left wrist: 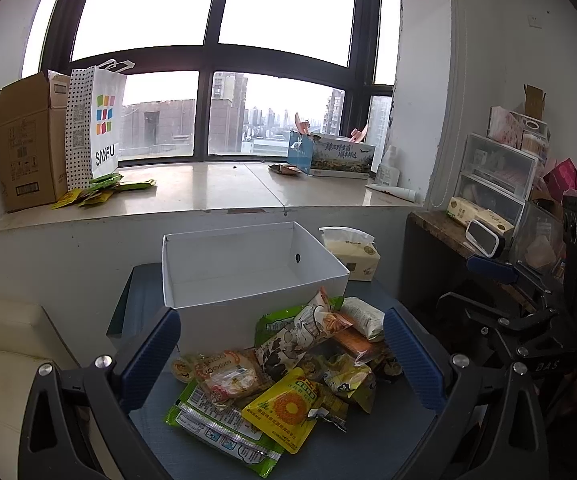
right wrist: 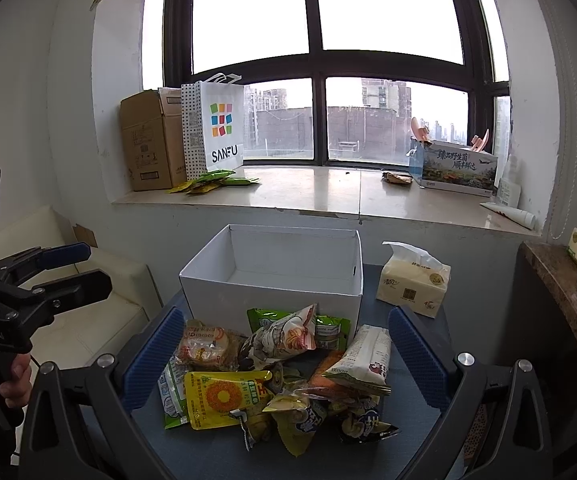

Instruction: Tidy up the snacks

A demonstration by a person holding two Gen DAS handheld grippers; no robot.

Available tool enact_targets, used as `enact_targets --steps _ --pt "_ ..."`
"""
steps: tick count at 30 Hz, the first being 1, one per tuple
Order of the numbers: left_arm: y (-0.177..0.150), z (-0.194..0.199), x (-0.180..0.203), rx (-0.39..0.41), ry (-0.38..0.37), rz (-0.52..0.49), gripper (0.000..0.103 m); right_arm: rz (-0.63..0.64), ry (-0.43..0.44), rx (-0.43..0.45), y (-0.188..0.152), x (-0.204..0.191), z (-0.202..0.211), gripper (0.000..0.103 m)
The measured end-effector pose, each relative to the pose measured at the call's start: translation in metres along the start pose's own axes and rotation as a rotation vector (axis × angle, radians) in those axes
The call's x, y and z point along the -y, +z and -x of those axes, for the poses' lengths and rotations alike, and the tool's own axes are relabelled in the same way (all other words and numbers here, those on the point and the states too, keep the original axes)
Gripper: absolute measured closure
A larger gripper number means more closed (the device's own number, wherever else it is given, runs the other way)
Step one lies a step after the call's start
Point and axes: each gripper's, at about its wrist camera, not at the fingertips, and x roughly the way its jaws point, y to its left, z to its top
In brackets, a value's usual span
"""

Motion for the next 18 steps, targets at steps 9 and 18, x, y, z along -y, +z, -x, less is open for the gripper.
enact_targets --steps 9,18 --pt "-0.001 0.0011 -0.0002 -0.001 0.002 -0.004 0.0 -0.007 0.011 -0.004 -0.0007 0.0 0.001 0.0" --pt "-0.0006 0.001 0.001 -0.005 0.003 -0.011 0.0 -0.005 0.016 -0.011 -0.0024 -0.0007 0.0004 0.0"
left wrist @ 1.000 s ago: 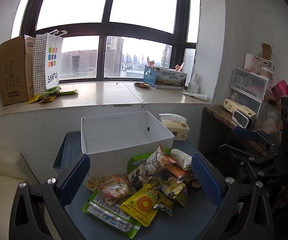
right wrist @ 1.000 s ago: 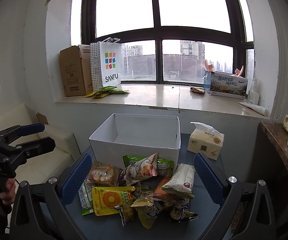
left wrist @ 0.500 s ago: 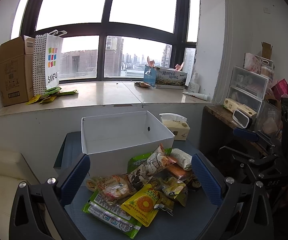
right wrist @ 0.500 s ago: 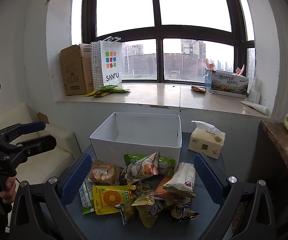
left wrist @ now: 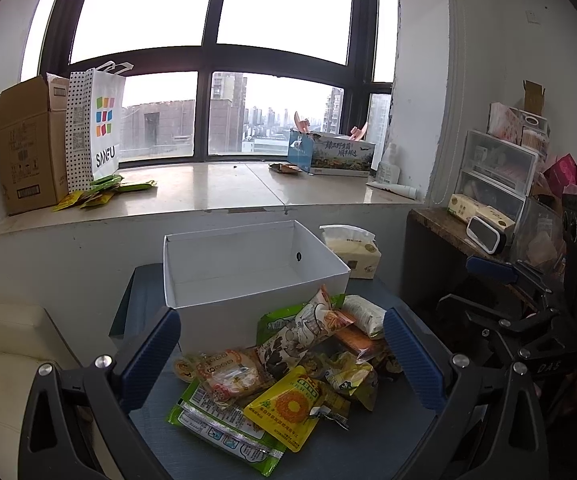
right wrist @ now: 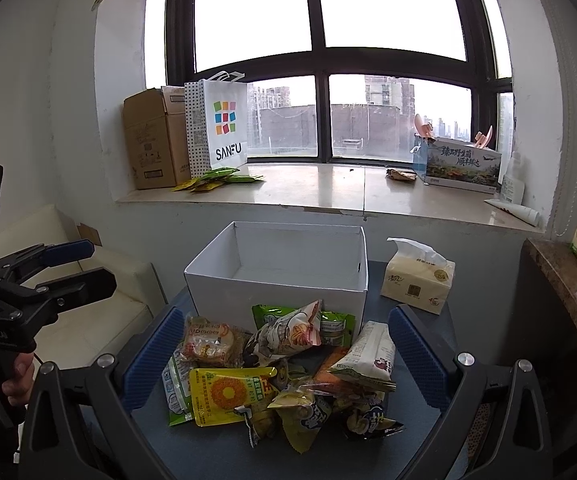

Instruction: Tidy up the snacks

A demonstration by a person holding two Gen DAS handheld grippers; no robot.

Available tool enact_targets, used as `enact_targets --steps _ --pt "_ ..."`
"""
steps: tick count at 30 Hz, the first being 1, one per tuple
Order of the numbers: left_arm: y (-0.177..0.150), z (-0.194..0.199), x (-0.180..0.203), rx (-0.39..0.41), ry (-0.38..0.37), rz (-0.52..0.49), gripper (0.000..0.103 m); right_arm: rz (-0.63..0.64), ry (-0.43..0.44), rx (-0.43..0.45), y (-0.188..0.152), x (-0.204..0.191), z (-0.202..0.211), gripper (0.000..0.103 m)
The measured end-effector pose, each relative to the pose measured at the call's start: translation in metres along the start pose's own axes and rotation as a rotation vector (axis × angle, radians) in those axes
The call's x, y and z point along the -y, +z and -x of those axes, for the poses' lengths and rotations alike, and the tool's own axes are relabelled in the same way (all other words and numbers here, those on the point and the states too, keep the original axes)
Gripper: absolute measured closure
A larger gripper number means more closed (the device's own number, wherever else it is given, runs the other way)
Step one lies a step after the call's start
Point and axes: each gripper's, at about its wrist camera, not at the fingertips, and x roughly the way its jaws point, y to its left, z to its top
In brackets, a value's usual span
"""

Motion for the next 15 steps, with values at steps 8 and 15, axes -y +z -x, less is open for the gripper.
enact_targets --steps 8,15 --pt "0.0 0.0 0.001 0.001 0.003 -0.005 0.0 -0.01 -0.012 -0.022 -0.003 0.003 -0.004 0.0" --pt "-0.002 0.001 0.004 0.018 0.009 -0.026 0.0 -0.059 -0.051 -0.114 -0.007 0.021 -0.03 0.0"
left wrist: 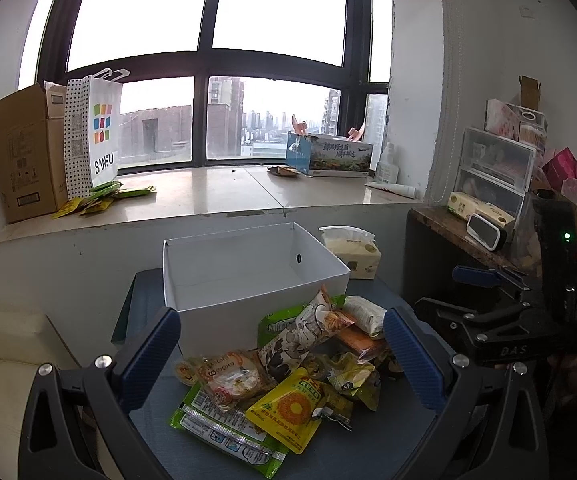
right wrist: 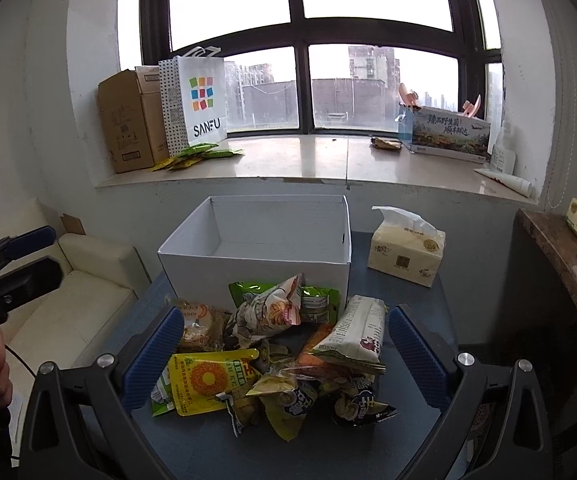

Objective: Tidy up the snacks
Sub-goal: 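Grasp the white noodle bag with the right gripper while the left grasps a cracker bag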

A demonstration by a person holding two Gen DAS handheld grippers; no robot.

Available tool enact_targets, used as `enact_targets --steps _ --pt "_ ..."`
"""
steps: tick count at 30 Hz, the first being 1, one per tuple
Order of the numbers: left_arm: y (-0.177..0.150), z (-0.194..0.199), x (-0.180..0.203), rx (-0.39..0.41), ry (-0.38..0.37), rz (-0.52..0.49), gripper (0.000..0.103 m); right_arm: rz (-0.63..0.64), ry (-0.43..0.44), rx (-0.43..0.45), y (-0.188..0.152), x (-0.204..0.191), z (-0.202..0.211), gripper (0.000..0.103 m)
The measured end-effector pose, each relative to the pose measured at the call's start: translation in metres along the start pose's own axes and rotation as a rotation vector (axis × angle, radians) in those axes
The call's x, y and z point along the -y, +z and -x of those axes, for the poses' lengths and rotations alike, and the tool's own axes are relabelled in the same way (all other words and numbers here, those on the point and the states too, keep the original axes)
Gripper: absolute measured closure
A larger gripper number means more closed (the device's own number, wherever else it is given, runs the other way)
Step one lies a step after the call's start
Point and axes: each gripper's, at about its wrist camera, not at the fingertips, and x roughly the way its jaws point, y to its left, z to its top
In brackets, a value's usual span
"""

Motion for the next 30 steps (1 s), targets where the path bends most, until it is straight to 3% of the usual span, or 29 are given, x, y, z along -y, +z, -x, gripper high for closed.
enact_targets --steps 8,17,19,21,22,23,26,30 --pt "-0.002 0.0 0.0 0.027 0.004 -0.019 0.0 -0.107 -0.08 -0.236 0.003 0.047 -0.077 0.0" --pt "-0.014 -0.007 -0.006 0.079 0.017 -0.023 0.0 -0.299 -0.007 -0.494 -0.01 0.101 -0.178 0.0" --pt "-0.018 -0.011 -0.006 0.073 0.009 -0.029 0.0 -0.32 0.009 -0.541 -0.015 0.105 -0.192 0.008" --pt "-0.02 -0.016 -0.006 0.04 -0.008 -0.031 0.0 -0.284 -0.009 -0.58 -0.02 0.102 -0.202 0.041" --pt "-0.021 -0.018 -0.006 0.024 -0.01 -0.027 0.0 -0.261 -0.019 -0.582 -0.021 0.1 -0.204 0.044" --pt "-0.021 -0.021 -0.007 0.009 -0.012 -0.023 0.0 -0.244 -0.035 -0.575 -0.021 0.099 -0.201 0.059" --pt "-0.025 -0.028 -0.007 -0.017 -0.02 -0.032 0.0 -0.259 -0.041 -0.523 -0.018 0.104 -0.182 0.067" --pt "-0.03 -0.044 -0.002 -0.06 -0.034 -0.068 0.0 -0.284 0.0 -0.397 -0.011 0.115 -0.135 0.067"
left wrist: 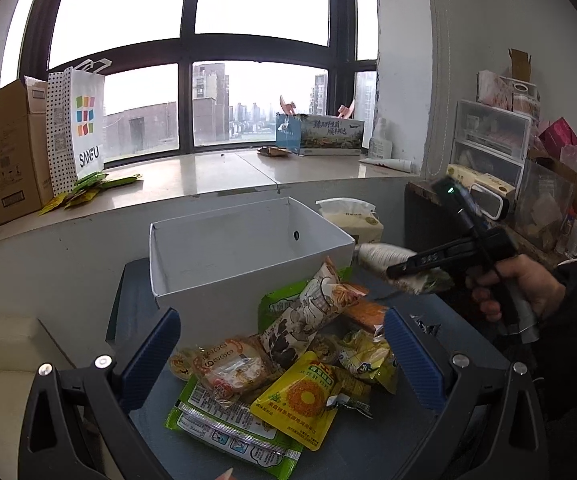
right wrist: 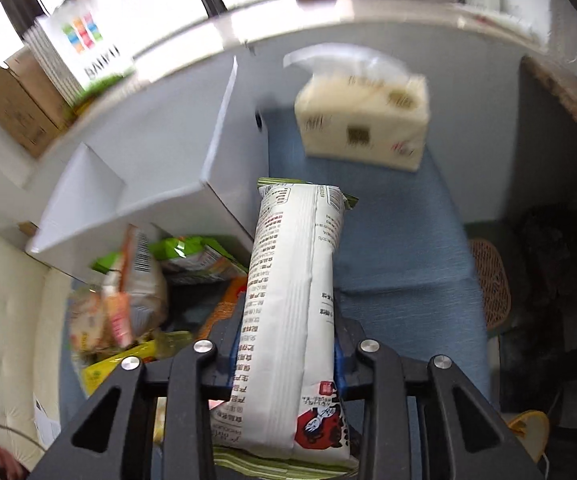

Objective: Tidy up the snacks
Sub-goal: 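Grasp the white noodle bag with the right gripper while the left grasps a cracker bag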

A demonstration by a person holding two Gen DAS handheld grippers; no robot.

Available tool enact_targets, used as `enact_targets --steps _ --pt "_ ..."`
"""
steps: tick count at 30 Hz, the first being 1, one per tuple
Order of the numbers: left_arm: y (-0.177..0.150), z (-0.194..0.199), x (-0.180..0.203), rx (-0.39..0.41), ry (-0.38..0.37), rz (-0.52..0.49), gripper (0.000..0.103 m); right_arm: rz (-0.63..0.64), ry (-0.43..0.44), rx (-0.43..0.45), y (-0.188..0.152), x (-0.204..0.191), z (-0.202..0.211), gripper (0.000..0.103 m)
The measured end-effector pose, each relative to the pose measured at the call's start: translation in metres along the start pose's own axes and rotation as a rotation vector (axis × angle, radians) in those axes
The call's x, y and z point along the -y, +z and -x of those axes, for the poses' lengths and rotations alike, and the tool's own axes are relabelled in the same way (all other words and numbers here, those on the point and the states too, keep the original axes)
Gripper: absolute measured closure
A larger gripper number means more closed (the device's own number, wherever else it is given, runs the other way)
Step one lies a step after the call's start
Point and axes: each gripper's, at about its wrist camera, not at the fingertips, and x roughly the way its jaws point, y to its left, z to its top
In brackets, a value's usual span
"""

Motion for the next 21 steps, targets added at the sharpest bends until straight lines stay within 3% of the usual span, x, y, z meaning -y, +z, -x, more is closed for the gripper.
enact_targets --steps 5,8,13,18,21 --pt "-0.001 -0.038 0.012 -0.071 -0.062 -0.015 0.0 -0.024 0.128 0.192 -0.021 0.005 0.078 0.067" --pt "-0.005 -0.071 0.024 -0.136 -0.095 -0.064 0.0 -0.054 0.148 0.29 -0.038 0.009 0.111 0.067" --pt "-0.01 -0.13 0.038 -0.218 -0.05 -0.155 0.0 -0.078 0.135 0.389 -0.061 0.015 0.147 0.067" --pt "-0.014 -0.177 0.044 -0.267 0.018 -0.213 0.0 -0.085 0.173 0.432 -0.065 0.018 0.154 0.067" --pt "-0.018 -0.197 0.056 -0.293 0.089 -0.317 0.0 -0.076 0.18 0.447 -0.066 0.021 0.152 0.067"
